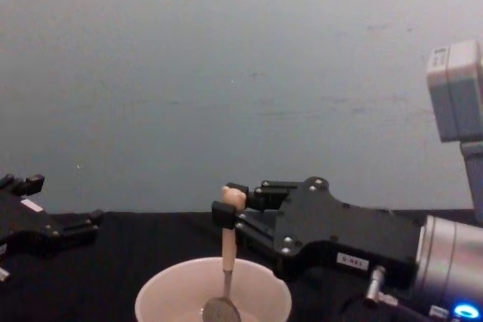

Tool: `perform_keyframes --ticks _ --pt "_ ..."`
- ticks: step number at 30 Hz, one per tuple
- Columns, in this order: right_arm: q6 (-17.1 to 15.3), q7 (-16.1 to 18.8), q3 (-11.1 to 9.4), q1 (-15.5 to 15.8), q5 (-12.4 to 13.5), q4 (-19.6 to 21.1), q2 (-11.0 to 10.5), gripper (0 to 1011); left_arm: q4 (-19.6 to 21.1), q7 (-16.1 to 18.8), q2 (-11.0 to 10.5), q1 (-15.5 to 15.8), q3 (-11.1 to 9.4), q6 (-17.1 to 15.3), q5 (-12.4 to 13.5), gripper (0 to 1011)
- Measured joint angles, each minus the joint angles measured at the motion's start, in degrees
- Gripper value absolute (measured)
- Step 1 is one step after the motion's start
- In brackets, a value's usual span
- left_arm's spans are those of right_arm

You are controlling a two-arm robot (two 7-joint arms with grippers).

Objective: Pick up the stirring spoon with one hand, stir inside the cup, then place it back in its original position.

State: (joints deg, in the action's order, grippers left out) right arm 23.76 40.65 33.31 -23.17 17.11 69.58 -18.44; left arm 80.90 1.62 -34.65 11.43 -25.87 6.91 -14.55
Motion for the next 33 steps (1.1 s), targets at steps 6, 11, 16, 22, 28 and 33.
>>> perform_keyframes --ticks 6,11,16,22,28,33 --pt "0.01 -0.44 -0.43 0.03 -0.23 -0.13 0.06 212 0.0 0.0 0.0 0.0 0.0 0.0 0.0 1001" --pt "-0.08 -0.48 -1.07 0.55 -0.06 0.62 -0.64 213 0.0 0.0 0.0 0.0 0.0 0.0 0.0 1001" --pt "-0.58 -0.16 -1.59 1.75 0.5 2.15 -2.03 212 0.0 0.0 0.0 0.0 0.0 0.0 0.0 1001" --pt "-1.32 0.48 -2.02 3.49 1.47 4.74 -3.65 212 0.0 0.0 0.0 0.0 0.0 0.0 0.0 1001" --pt "-2.01 1.9 -1.8 4.5 3.17 6.91 -4.2 212 0.0 0.0 0.0 0.0 0.0 0.0 0.0 1001" --pt "-2.84 3.19 -0.38 3.97 3.78 6.54 -3.52 213 0.0 0.0 0.0 0.0 0.0 0.0 0.0 1001"
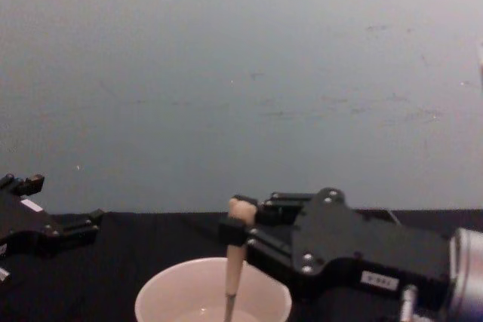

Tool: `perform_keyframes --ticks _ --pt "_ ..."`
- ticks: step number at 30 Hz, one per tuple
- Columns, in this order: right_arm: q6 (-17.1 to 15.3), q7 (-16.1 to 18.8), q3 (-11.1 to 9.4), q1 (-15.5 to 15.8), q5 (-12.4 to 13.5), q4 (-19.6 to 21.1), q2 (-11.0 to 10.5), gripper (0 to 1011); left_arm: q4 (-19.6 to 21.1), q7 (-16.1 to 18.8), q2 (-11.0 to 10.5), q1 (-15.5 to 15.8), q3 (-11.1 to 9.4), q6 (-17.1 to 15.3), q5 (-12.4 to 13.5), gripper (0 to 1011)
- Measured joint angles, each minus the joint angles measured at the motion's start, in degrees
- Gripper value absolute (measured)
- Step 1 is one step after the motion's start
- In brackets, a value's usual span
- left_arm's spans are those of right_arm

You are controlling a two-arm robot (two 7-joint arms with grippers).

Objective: Pick up the stirring spoon with one hand, stir inside the cup, then place it back in its original position.

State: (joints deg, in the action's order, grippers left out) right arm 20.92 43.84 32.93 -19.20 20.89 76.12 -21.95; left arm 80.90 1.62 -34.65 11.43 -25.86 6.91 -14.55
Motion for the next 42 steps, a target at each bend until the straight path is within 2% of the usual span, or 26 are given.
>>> perform_keyframes --ticks 7,15,19,31,36,42 --pt "-0.09 -0.06 1.56 -1.87 -0.76 -2.48 1.9 213 0.0 0.0 0.0 0.0 0.0 0.0 0.0 1001" --pt "0.65 -2.11 1.3 -4.01 -1.72 -5.42 3.98 212 0.0 0.0 0.0 0.0 0.0 0.0 0.0 1001" --pt "0.79 -2.89 0.88 -4.57 -2.14 -6.33 4.36 213 0.0 0.0 0.0 0.0 0.0 0.0 0.0 1001" --pt "0.61 -3.92 -0.37 -4.48 -2.64 -6.85 3.91 212 0.0 0.0 0.0 0.0 0.0 0.0 0.0 1001" --pt "0.61 -4.05 -0.91 -3.84 -2.8 -5.84 3.04 212 0.0 0.0 0.0 0.0 0.0 0.0 0.0 1001" --pt "0.35 -3.45 -1.52 -1.98 -2.41 -2.98 0.94 212 0.0 0.0 0.0 0.0 0.0 0.0 0.0 1001"
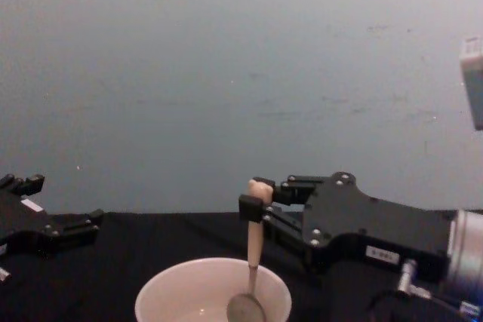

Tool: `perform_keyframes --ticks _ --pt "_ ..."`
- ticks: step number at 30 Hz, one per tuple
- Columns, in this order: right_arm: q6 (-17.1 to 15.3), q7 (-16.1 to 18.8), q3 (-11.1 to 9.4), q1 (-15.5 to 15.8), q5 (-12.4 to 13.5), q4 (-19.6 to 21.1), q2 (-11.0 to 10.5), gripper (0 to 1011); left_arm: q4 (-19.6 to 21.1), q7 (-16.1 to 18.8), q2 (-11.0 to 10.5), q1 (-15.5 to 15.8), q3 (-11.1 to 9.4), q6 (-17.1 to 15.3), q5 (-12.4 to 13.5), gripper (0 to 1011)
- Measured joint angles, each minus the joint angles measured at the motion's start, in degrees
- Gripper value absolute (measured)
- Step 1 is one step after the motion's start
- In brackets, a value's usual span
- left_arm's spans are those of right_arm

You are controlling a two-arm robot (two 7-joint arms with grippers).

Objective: Pick up the stirring spoon with one hand, stir inside the cup, then place it back in its original position.

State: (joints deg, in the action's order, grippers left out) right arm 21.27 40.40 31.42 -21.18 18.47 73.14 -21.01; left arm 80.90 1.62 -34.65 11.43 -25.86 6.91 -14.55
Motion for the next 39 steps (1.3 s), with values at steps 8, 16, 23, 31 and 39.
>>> perform_keyframes --ticks 8,16,23,31,39 --pt "-0.6 1.85 0.53 1.56 1.02 2.65 -1.57 213 0.0 0.0 0.0 0.0 0.0 0.0 0.0 1001" --pt "-1.07 2.97 2.45 1.38 1.52 3.08 -0.67 212 0.0 0.0 0.0 0.0 0.0 0.0 0.0 1001" --pt "-0.95 1.77 3.26 -0.61 0.74 0.45 1.81 213 0.0 0.0 0.0 0.0 0.0 0.0 0.0 1001" --pt "-0.28 -0.55 2.77 -2.93 -0.8 -3.41 3.95 212 0.0 0.0 0.0 0.0 0.0 0.0 0.0 1001" --pt "-0.21 -1.23 1.74 -3.2 -1.17 -4.23 3.91 212 0.0 0.0 0.0 0.0 0.0 0.0 0.0 1001"
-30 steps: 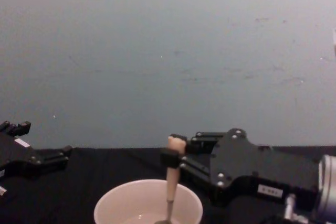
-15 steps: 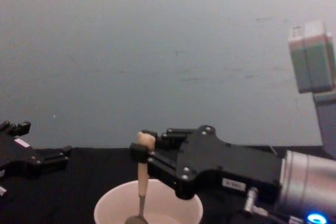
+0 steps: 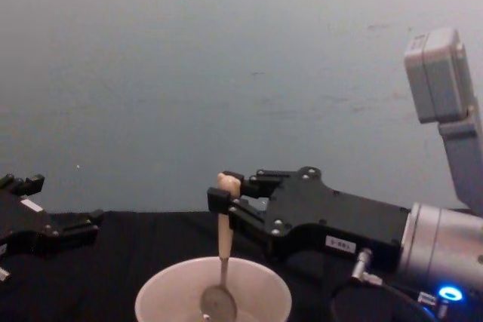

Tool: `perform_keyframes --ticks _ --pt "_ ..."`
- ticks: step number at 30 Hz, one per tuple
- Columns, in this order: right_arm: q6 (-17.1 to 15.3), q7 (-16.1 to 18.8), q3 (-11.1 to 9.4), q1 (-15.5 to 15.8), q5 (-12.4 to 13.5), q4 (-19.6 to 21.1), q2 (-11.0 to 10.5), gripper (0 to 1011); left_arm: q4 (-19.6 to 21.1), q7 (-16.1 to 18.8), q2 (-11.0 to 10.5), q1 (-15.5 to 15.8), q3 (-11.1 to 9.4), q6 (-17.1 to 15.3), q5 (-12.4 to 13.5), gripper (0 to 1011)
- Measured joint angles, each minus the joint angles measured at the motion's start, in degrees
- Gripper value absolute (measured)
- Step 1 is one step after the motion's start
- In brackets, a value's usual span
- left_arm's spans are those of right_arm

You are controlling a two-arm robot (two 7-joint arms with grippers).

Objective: Pick up the stirring spoon with one hand, stir inside the cup, then place it back in its original position.

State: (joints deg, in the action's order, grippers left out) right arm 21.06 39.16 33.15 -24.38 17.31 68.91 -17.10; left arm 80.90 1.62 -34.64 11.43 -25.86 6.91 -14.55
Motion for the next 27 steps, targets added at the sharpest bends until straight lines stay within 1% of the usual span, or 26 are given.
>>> perform_keyframes --ticks 3,9,16,21,24,27 --pt "-0.02 -0.13 -0.34 0.25 -0.02 0.15 -0.27 212 0.0 0.0 0.0 0.0 0.0 0.0 0.0 1001" --pt "-0.27 -0.16 -1.19 1.33 0.2 1.49 -1.52 212 0.0 0.0 0.0 0.0 0.0 0.0 0.0 1001" --pt "-1.18 0.19 -1.89 3.31 1.11 4.19 -3.28 212 0.0 0.0 0.0 0.0 0.0 0.0 0.0 1001" --pt "-2.39 1.4 -1.51 5.05 1.84 7.34 -4.82 212 0.0 0.0 0.0 0.0 0.0 0.0 0.0 1001" --pt "-2.75 2.2 -0.84 5.69 2.17 8.54 -5.31 212 0.0 0.0 0.0 0.0 0.0 0.0 0.0 1001" --pt "-2.92 2.46 -0.37 5.85 2.29 8.87 -5.32 212 0.0 0.0 0.0 0.0 0.0 0.0 0.0 1001"
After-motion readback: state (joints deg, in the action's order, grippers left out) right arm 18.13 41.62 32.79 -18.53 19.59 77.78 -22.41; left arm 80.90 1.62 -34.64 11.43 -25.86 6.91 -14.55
